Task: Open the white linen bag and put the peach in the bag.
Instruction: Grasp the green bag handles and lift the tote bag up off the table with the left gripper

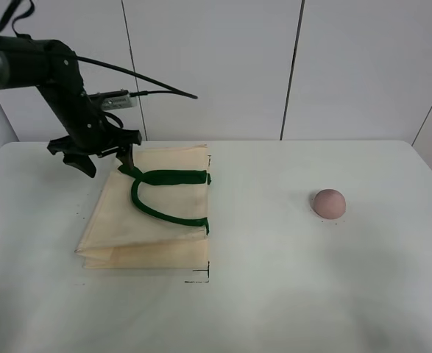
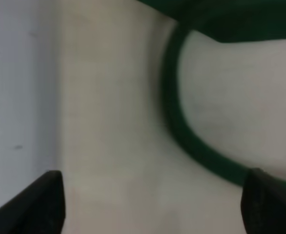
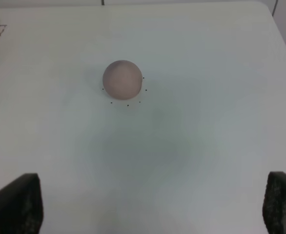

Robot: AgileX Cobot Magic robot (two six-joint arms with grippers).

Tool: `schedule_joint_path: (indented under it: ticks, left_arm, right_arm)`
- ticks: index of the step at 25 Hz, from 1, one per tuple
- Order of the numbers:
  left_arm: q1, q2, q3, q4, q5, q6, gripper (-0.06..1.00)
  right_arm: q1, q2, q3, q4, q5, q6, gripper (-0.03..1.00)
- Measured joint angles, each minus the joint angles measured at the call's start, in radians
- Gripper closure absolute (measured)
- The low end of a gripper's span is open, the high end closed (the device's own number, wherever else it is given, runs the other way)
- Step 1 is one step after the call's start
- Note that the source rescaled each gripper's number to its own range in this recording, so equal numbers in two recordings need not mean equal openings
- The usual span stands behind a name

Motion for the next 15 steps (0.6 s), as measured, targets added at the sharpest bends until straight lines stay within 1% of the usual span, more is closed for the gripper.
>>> schedule_joint_path:
  ticks: [5, 8, 10, 12, 15]
  left_arm:
    - [-0.063, 0.063, 0.000, 0.004, -0.073, -0.076, -0.06]
    - [-0.091, 0.096, 0.000, 0.038, -0.137, -0.102, -0.06]
    - [-0.097, 0.119, 0.000, 0.060, -0.160, -0.112, -0.06]
    - [-0.097, 0.144, -0.001, 0.081, -0.161, -0.128, -0.06]
    - [-0.094, 0.188, -0.001, 0.088, -0.169, -0.136, -0.06]
  right_arm:
    - [0.000, 0.000, 0.000, 0.000, 0.000, 0.000, -0.03]
    - [0.000, 0.000, 0.000, 0.000, 0.000, 0.000, -0.03]
    - [0.000, 0.000, 0.000, 0.000, 0.000, 0.000, -0.03]
    - [0.000, 0.000, 0.000, 0.000, 0.000, 0.000, -0.03]
    - [0.000, 0.000, 0.000, 0.000, 0.000, 0.000, -0.03]
